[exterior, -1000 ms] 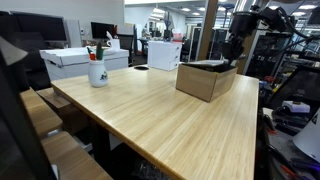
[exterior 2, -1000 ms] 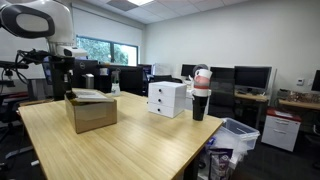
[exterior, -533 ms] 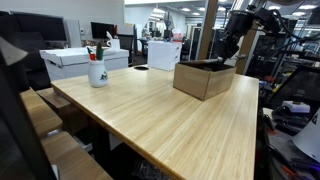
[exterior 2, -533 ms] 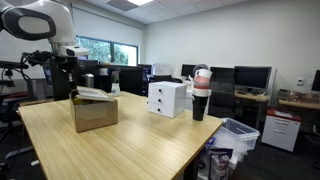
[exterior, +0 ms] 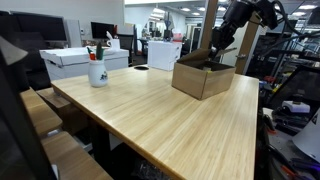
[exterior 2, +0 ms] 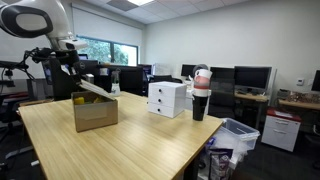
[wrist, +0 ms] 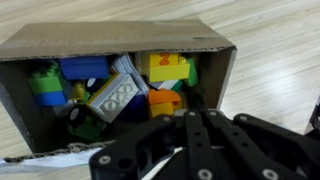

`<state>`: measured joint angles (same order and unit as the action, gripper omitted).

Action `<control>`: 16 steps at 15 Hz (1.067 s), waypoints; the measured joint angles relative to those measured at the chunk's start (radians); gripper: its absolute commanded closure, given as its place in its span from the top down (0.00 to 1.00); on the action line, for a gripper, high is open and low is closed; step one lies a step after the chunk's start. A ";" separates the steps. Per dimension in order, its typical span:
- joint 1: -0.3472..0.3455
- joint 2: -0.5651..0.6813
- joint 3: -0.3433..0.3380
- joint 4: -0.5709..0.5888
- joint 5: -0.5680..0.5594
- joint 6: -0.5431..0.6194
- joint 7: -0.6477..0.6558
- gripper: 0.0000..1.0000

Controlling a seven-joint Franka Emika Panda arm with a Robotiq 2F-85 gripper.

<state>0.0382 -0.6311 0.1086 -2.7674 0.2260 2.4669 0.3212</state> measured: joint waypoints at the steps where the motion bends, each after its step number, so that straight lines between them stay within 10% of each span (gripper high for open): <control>1: 0.003 -0.004 0.002 -0.003 0.000 0.007 -0.001 0.04; 16: 0.007 0.002 -0.024 -0.007 -0.002 0.115 -0.099 0.04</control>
<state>0.0455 -0.6295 0.0851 -2.7742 0.2243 2.5818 0.2225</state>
